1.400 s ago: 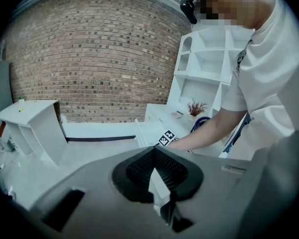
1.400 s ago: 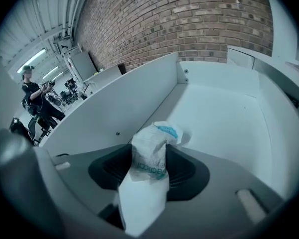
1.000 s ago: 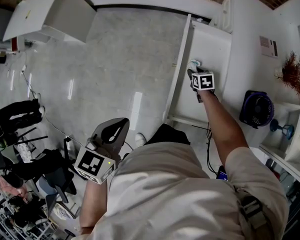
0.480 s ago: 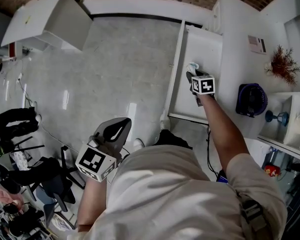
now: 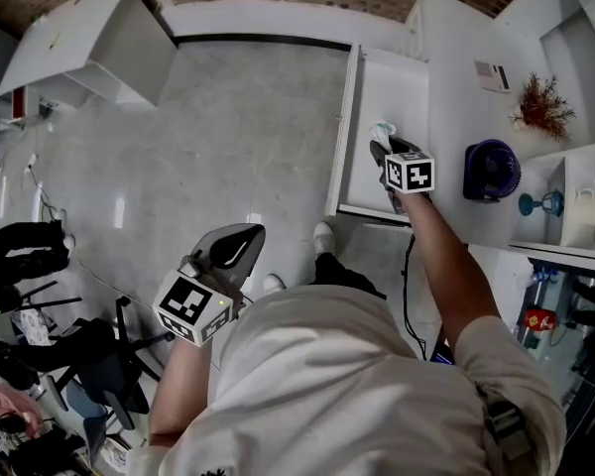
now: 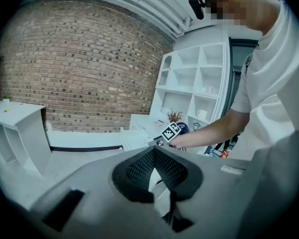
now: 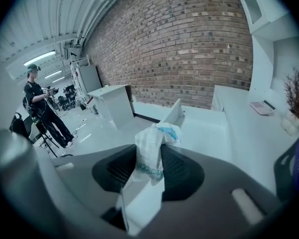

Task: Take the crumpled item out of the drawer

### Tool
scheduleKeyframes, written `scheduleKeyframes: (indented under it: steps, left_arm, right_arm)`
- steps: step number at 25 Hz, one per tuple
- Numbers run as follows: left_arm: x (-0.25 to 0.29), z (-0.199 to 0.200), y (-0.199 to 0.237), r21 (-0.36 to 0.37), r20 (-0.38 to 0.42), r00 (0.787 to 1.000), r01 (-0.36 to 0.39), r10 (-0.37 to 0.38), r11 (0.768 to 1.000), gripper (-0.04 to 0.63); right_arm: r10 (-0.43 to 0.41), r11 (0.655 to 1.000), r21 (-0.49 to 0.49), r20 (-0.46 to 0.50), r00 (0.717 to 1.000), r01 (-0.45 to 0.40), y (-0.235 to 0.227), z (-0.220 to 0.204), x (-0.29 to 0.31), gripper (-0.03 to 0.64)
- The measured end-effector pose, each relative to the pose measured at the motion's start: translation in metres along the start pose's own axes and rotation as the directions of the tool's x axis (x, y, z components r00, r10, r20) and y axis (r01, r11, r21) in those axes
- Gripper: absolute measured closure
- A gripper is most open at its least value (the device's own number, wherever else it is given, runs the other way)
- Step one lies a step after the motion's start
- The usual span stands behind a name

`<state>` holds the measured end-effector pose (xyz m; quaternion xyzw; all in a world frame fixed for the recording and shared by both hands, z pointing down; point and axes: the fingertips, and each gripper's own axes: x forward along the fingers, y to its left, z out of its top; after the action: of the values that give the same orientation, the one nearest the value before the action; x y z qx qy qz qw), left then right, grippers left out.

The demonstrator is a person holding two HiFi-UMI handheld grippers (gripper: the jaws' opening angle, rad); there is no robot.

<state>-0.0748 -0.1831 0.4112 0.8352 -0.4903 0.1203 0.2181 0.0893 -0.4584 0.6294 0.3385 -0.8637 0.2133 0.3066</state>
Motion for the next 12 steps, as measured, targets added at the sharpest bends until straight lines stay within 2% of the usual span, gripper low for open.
scheduleKeyframes:
  steps: [12]
  left_arm:
    - [-0.054,-0.036,-0.03,0.032,0.011,0.997,0.07,-0.07,0.997,0.59]
  right_arm:
    - [0.032,0.999,-0.024,0.111,0.993,-0.03,0.085,0.0,-0.1,0.456]
